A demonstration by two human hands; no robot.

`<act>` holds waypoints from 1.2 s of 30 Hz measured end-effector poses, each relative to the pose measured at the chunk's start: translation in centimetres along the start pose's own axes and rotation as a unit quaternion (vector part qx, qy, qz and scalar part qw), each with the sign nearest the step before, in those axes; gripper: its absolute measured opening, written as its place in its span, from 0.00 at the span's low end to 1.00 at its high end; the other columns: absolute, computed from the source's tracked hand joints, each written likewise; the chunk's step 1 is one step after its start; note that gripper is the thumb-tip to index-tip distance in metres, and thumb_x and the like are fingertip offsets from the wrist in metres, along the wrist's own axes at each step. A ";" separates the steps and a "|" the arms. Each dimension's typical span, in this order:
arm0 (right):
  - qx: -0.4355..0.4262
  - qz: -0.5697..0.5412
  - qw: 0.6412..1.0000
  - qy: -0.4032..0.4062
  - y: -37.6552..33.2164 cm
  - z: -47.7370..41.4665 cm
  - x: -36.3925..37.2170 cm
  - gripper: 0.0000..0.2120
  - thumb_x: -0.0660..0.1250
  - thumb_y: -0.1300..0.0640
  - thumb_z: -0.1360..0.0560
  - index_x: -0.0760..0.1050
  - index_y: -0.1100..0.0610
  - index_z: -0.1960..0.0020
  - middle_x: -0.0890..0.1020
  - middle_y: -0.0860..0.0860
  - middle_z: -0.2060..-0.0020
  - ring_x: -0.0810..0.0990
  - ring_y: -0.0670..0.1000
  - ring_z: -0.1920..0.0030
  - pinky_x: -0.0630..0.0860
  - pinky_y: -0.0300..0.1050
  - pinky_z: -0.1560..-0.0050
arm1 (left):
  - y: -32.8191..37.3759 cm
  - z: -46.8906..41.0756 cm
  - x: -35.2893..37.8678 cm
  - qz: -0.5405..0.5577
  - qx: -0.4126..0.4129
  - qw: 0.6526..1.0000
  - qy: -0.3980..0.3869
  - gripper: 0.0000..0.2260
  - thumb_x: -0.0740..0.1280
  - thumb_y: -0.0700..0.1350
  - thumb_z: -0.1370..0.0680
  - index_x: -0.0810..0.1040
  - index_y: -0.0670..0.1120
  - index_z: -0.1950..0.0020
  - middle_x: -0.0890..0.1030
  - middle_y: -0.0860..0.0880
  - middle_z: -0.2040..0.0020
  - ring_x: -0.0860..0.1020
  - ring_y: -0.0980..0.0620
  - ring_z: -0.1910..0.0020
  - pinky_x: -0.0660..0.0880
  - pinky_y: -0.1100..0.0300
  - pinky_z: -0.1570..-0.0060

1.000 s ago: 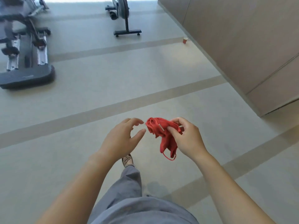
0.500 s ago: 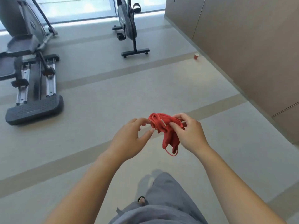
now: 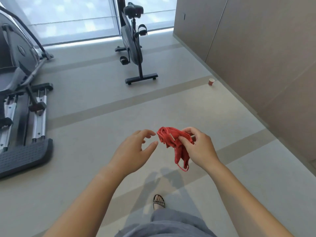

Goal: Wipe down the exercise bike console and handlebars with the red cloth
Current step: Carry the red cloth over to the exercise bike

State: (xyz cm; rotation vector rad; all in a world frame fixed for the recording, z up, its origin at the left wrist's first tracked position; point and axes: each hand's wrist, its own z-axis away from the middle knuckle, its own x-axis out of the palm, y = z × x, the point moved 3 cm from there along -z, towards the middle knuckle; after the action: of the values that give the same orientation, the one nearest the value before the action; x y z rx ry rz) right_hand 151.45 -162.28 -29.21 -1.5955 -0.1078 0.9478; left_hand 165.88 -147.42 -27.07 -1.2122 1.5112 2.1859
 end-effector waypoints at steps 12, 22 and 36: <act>-0.032 -0.007 0.997 -0.069 -6.5 -24.8 9.7 0.03 0.67 0.55 0.26 0.76 0.48 0.58 0.81 0.44 0.65 0.77 0.37 0.64 0.71 0.28 0.66 | -9.1 -21.0 -10.4 0.017 -0.052 0.997 0.055 0.13 0.61 0.57 0.24 0.72 0.58 0.40 0.75 0.60 0.44 0.75 0.61 0.49 0.66 0.72 0.59; -0.050 -0.021 0.998 -0.023 -13.2 -44.0 16.7 0.05 0.68 0.55 0.27 0.76 0.47 0.61 0.80 0.40 0.69 0.77 0.39 0.68 0.71 0.29 0.69 | -15.4 -40.1 -22.5 -0.005 -0.010 0.999 0.048 0.14 0.61 0.56 0.24 0.72 0.56 0.40 0.76 0.57 0.44 0.75 0.58 0.49 0.67 0.64 0.53; -0.015 -0.001 1.000 -0.018 -14.5 -67.2 20.6 0.06 0.68 0.55 0.27 0.76 0.46 0.60 0.80 0.42 0.71 0.77 0.37 0.68 0.70 0.26 0.70 | -20.0 -63.4 -28.2 0.012 -0.009 0.999 0.036 0.13 0.62 0.55 0.23 0.74 0.55 0.40 0.77 0.57 0.44 0.77 0.58 0.49 0.73 0.60 0.51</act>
State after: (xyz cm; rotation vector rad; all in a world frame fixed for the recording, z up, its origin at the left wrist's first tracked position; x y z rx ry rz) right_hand 212.74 -199.60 -30.48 -1.6050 -0.1496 0.9783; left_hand 227.29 -185.41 -28.33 -1.2974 1.5438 2.1988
